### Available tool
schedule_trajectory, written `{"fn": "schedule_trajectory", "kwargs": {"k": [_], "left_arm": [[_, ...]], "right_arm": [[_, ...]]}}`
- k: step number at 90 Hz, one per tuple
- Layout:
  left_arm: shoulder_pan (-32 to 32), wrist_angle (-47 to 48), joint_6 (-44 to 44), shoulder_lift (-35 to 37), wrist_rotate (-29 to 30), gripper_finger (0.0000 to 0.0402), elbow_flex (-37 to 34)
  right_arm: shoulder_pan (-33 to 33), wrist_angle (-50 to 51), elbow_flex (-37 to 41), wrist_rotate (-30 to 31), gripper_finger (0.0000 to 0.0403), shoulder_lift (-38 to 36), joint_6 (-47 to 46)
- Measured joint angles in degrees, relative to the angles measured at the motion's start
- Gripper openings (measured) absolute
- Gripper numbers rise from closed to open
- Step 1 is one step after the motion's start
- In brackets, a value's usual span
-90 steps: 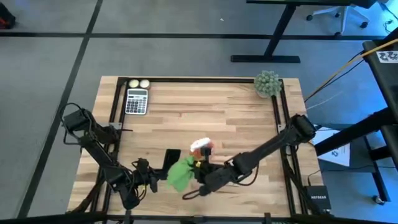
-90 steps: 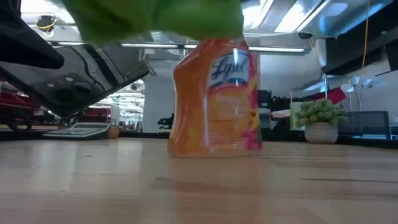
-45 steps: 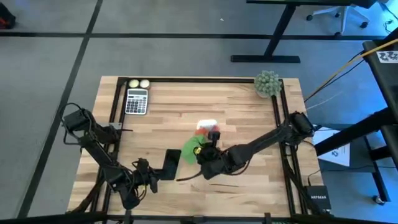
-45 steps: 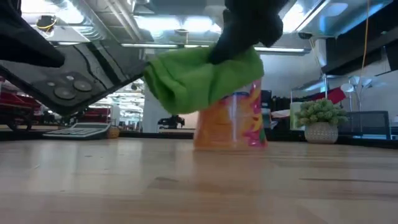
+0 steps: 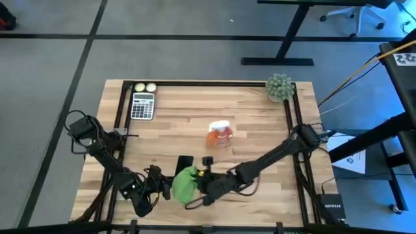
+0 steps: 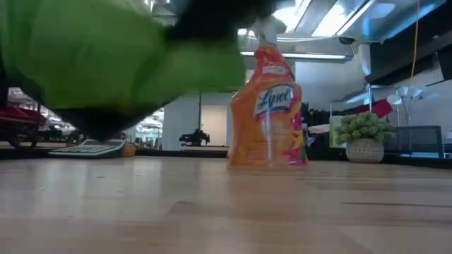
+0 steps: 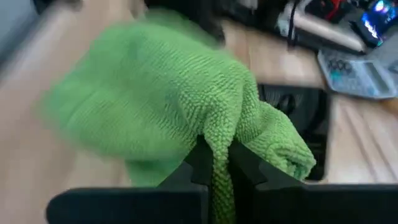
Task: Apply microfiber cloth
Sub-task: Wipe the back of the black cellphone using the green microfiber cloth
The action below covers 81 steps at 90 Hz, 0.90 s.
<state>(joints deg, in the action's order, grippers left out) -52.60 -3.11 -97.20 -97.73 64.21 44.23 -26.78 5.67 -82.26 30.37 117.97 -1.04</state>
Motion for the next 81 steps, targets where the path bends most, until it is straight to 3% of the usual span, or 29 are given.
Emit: {"fn": "schedule_trajectory", "kwargs": {"k": [15, 45, 61, 81], "left_arm": [[1.3, -6.0, 9.3, -0.1, -1.4, 0.0017, -0.2], [1.5, -6.5, 10.9, 0.0, -2.6, 0.0017, 0.0], [1.2, -5.9, 10.9, 0.0, -2.9, 0.0017, 0.0], [1.3, -5.8, 11.1, -0.1, -1.8, 0.0017, 0.0]], "right_arm": [[2.3, -2.1, -0.1, -0.4, 0.0003, -0.2, 2.3], [4.7, -2.9, -0.2, 5.6, 0.0003, -3.6, 3.5], [3.8, -6.7, -0.3, -4.4, 0.0003, -1.0, -0.9], [1.5, -4.6, -0.2, -5.9, 0.0003, 1.5, 0.5]]}}
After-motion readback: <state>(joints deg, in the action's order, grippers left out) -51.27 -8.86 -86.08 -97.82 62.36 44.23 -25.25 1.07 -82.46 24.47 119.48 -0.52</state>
